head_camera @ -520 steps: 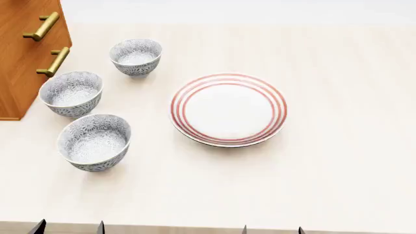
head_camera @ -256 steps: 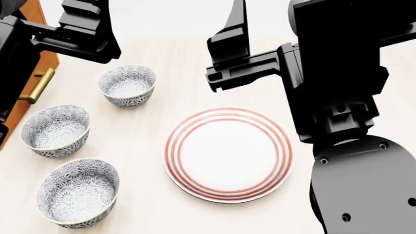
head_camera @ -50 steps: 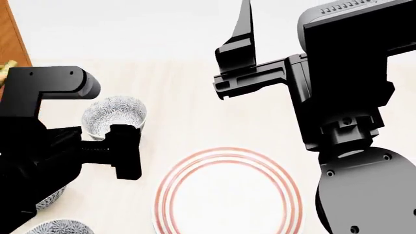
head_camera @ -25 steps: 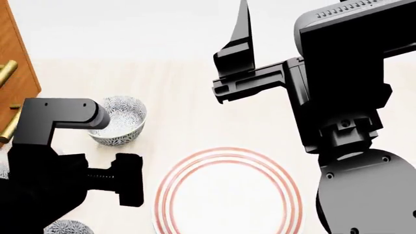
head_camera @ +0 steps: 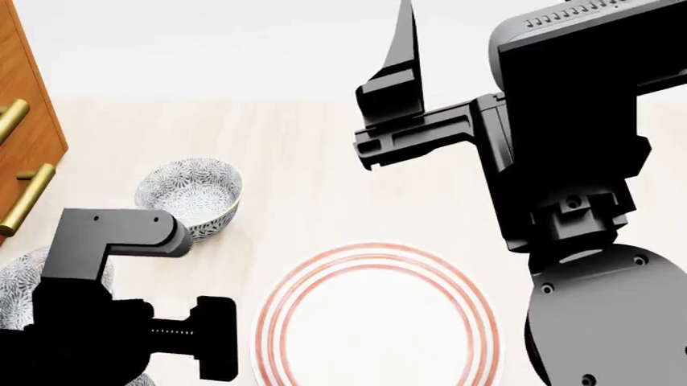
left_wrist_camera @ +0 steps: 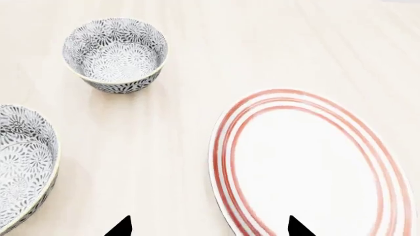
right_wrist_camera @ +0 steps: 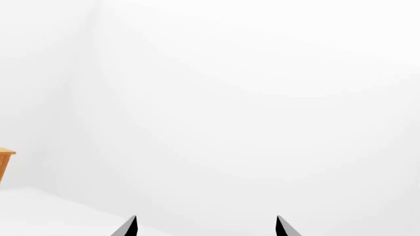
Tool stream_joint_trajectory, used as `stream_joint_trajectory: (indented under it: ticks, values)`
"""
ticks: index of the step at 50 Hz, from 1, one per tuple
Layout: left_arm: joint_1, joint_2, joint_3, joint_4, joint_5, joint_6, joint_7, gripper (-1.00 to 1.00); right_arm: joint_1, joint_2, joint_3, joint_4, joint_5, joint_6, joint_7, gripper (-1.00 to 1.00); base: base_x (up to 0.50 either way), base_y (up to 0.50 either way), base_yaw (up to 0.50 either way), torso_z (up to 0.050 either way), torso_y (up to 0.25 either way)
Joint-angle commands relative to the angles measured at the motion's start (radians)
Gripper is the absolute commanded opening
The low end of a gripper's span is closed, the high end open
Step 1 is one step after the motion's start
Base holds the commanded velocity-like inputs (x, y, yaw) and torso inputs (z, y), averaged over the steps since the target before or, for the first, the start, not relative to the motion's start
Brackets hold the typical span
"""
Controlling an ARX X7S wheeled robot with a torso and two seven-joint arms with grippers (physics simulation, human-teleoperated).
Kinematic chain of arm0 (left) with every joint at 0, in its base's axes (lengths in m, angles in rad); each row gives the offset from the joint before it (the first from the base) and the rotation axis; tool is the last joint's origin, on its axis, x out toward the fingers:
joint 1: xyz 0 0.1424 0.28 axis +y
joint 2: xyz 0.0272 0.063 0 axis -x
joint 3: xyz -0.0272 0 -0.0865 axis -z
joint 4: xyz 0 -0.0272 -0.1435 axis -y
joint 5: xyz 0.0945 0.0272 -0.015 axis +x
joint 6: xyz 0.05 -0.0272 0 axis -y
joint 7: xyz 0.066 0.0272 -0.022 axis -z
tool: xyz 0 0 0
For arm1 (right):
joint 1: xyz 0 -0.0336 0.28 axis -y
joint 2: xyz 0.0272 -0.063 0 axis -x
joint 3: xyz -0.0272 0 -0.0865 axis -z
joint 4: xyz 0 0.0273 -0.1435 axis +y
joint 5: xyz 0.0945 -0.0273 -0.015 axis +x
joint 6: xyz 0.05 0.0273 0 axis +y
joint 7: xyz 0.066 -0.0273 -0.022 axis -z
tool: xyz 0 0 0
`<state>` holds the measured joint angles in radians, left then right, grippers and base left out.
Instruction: Put the bowl at the front on the plate.
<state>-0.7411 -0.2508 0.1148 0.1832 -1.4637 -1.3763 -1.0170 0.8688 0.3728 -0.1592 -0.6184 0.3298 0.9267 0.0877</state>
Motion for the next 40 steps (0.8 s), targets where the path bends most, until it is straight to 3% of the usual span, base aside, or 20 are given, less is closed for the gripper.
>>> stream_joint_trajectory:
  ticks: [1, 10, 40]
  values:
    - [0.035, -0.015, 0.016, -0.014, 0.005, 0.021, 0.006, 1.00, -0.005, -0.005, 0.012, -0.002, 0.014, 0.000, 0.002, 1.00, 0.00, 0.00, 0.00, 0.000, 0.000]
    - [0.091, -0.032, 0.049, -0.006, 0.051, 0.050, 0.057, 1.00, -0.005, 0.001, 0.003, 0.007, 0.005, -0.006, 0.008, 1.00, 0.00, 0.00, 0.00, 0.000, 0.000]
    - [0.147, -0.057, 0.075, -0.011, 0.023, 0.065, 0.039, 1.00, -0.011, 0.013, -0.003, 0.007, 0.005, -0.010, 0.020, 1.00, 0.00, 0.00, 0.00, 0.000, 0.000]
